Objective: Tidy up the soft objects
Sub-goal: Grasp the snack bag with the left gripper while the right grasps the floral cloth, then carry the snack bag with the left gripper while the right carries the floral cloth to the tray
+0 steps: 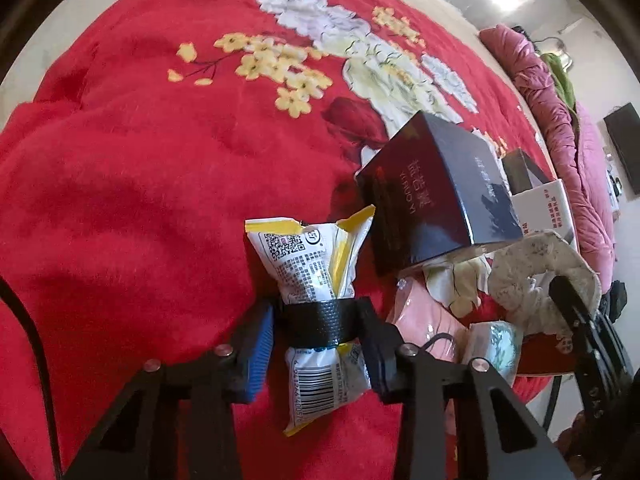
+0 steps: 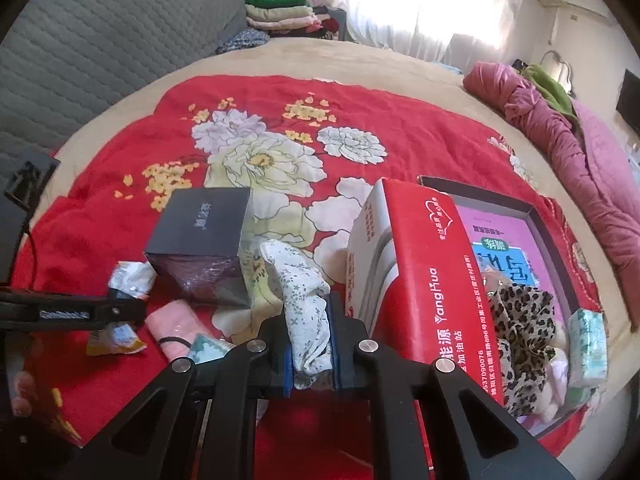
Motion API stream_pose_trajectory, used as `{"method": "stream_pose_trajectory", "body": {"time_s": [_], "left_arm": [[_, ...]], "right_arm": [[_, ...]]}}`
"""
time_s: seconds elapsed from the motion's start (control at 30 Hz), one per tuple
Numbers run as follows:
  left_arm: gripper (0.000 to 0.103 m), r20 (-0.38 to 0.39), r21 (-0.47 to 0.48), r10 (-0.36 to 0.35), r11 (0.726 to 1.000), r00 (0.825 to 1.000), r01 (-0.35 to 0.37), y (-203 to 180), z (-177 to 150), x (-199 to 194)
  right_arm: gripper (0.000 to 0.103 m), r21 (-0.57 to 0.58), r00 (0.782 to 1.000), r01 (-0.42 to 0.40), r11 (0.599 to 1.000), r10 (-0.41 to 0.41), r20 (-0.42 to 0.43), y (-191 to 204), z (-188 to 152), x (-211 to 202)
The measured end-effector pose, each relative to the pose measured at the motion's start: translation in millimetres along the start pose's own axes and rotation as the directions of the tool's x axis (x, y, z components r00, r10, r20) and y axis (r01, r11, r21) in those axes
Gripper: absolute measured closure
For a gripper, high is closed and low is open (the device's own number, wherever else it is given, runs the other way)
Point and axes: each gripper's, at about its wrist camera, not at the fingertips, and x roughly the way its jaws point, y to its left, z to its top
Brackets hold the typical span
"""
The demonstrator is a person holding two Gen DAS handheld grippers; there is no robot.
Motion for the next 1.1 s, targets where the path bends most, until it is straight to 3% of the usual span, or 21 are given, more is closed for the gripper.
{"method": "stream_pose_trajectory", "body": {"time_s": [0.17, 0.5, 1.1], "left_arm": [[0.064, 0.038, 0.010, -0.013, 1.000, 0.999, 0.013, -0.6, -3.6, -6.7], [0.064, 0.155, 0.115, 0.059, 0.990, 0.986, -0.077, -23.6, -21.7, -51.3], [0.064, 0.256, 0.222, 0.060, 0.968, 0.965, -0.119, -70.9, -47.9, -108.0]], "right_arm": [[0.090, 0.040, 0.999, -0.038, 0.999, 0.037, 0.018, -5.7, -0.4, -7.5], [0.090, 0.056, 0.997, -0.057, 0.997, 0.054, 0.058, -6.3, 1.6, -28.1], [0.090, 0.100, 0.982, -0.094, 0.991, 0.076, 0.171, -18.0, 7.4, -87.7]]}}
